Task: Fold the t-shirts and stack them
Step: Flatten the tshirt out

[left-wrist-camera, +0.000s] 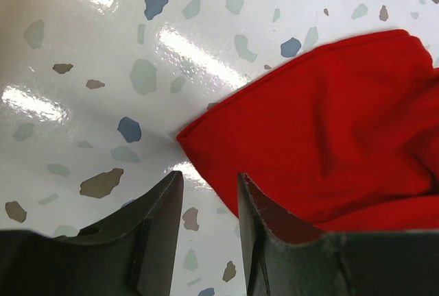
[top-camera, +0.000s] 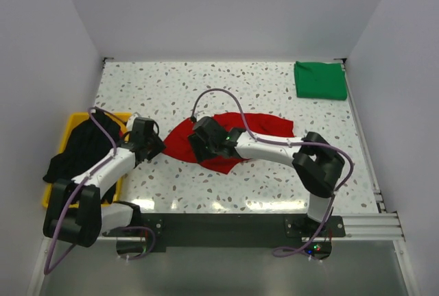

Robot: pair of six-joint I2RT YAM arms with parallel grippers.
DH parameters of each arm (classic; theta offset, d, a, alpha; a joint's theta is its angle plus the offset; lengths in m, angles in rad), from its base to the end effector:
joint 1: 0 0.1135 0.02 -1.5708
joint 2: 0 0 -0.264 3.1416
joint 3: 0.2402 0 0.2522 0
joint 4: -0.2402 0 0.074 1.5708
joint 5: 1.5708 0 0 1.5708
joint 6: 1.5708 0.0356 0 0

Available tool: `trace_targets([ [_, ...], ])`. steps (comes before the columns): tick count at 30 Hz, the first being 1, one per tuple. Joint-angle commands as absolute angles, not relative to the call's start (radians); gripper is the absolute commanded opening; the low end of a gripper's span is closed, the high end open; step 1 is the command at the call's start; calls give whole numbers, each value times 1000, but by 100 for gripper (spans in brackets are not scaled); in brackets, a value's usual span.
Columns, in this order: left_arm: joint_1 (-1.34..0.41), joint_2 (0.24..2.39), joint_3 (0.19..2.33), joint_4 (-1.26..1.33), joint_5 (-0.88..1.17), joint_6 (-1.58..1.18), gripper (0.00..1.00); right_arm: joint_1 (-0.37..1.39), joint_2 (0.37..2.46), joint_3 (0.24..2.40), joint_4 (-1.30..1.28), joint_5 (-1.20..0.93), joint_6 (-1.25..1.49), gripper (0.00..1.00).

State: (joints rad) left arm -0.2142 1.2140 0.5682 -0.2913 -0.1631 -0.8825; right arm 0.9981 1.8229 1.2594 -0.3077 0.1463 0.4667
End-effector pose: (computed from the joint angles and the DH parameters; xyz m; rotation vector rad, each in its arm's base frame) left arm 0.2203 -0.0420 0.1734 -0.8858 2.3466 -0.2537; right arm 0.2186 0.3294 0.2055 -0.5889 2.4172 0.4711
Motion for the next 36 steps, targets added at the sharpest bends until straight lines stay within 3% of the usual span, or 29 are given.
trace_targets([
  [1, -207, 1246, 565, -219, -207, -916, 42, 1014, 1862, 1351, -294, 183, 442, 61],
  [12, -209, 1370, 581, -180, -244, -933, 40, 1022, 1976, 1448, -316, 179, 425, 53],
  [17, -207, 1379, 583, -173, -245, -931, 35, 1026, 2006, 1451, -311, 186, 428, 51],
  [27, -209, 1378, 581, -160, -227, -925, 5, 1026, 2082, 1480, -321, 215, 434, 48],
  [34, -209, 1373, 591, -163, -224, -920, 0, 1026, 2065, 1454, -336, 250, 454, 33],
  [36, -207, 1371, 592, -164, -224, -919, 0, 1026, 2045, 1447, -341, 261, 459, 24],
])
